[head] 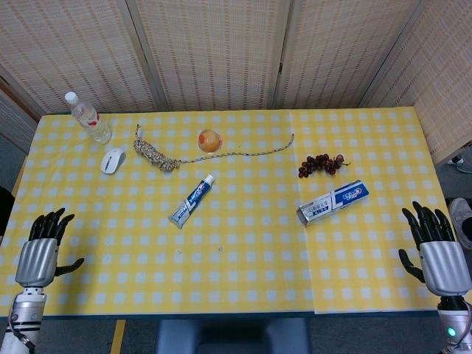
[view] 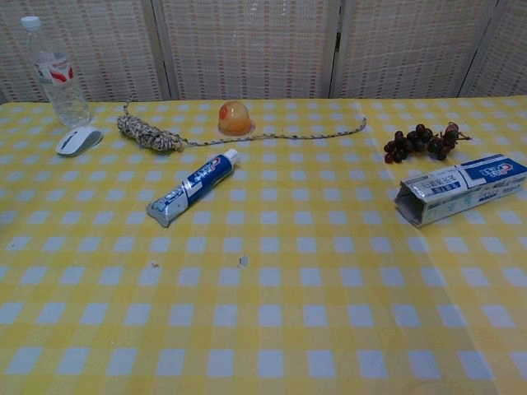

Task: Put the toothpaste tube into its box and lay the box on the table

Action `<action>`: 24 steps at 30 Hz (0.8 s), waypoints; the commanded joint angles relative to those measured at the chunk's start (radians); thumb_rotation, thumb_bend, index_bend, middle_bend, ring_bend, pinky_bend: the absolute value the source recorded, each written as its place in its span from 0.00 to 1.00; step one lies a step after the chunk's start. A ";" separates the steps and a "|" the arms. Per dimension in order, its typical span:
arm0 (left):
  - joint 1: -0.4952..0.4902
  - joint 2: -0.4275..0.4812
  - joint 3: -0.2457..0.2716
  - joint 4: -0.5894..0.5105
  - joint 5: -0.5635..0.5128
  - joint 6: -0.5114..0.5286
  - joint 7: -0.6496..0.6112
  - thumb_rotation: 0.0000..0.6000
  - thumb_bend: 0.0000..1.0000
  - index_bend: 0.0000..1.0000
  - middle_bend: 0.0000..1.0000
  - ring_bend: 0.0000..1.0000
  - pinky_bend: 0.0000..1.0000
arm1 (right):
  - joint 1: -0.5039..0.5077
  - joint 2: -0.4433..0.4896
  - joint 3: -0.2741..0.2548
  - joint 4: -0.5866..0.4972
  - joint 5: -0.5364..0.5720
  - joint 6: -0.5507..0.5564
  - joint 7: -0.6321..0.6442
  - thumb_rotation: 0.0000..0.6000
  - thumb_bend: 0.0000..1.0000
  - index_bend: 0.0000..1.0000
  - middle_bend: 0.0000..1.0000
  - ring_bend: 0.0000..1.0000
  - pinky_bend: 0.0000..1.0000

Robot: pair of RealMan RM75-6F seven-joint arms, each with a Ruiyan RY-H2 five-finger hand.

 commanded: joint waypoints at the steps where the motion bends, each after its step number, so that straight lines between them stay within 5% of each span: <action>1: -0.002 -0.013 0.000 0.005 0.008 0.002 -0.019 1.00 0.12 0.18 0.10 0.02 0.07 | -0.002 0.001 -0.002 -0.001 -0.006 0.004 0.001 1.00 0.41 0.00 0.00 0.00 0.00; 4: -0.006 -0.047 -0.006 0.005 0.021 0.010 -0.060 1.00 0.12 0.19 0.15 0.06 0.13 | -0.006 0.004 -0.006 -0.003 -0.012 0.008 0.007 1.00 0.41 0.00 0.00 0.00 0.00; 5: -0.010 -0.063 -0.012 0.006 0.022 0.014 -0.066 1.00 0.12 0.19 0.22 0.13 0.22 | -0.007 0.004 -0.006 -0.004 -0.013 0.012 0.010 1.00 0.41 0.00 0.00 0.00 0.00; 9: -0.059 -0.143 -0.046 0.022 0.023 -0.004 -0.019 1.00 0.12 0.26 0.75 0.64 0.84 | -0.012 0.006 -0.009 -0.002 -0.020 0.020 0.016 1.00 0.41 0.00 0.00 0.00 0.00; 11: -0.092 -0.166 -0.059 0.015 0.007 -0.042 0.050 1.00 0.12 0.29 0.95 0.84 0.98 | -0.012 0.007 -0.009 -0.003 -0.022 0.018 0.017 1.00 0.41 0.00 0.00 0.00 0.00; 15: -0.157 -0.208 -0.102 -0.017 -0.048 -0.108 0.160 1.00 0.12 0.35 1.00 0.99 1.00 | -0.009 0.007 -0.010 -0.003 -0.026 0.014 0.019 1.00 0.41 0.00 0.00 0.00 0.00; 24: -0.304 -0.355 -0.218 0.022 -0.231 -0.204 0.375 1.00 0.12 0.43 1.00 1.00 1.00 | 0.001 0.017 -0.006 -0.004 -0.006 -0.017 0.039 1.00 0.41 0.00 0.00 0.00 0.00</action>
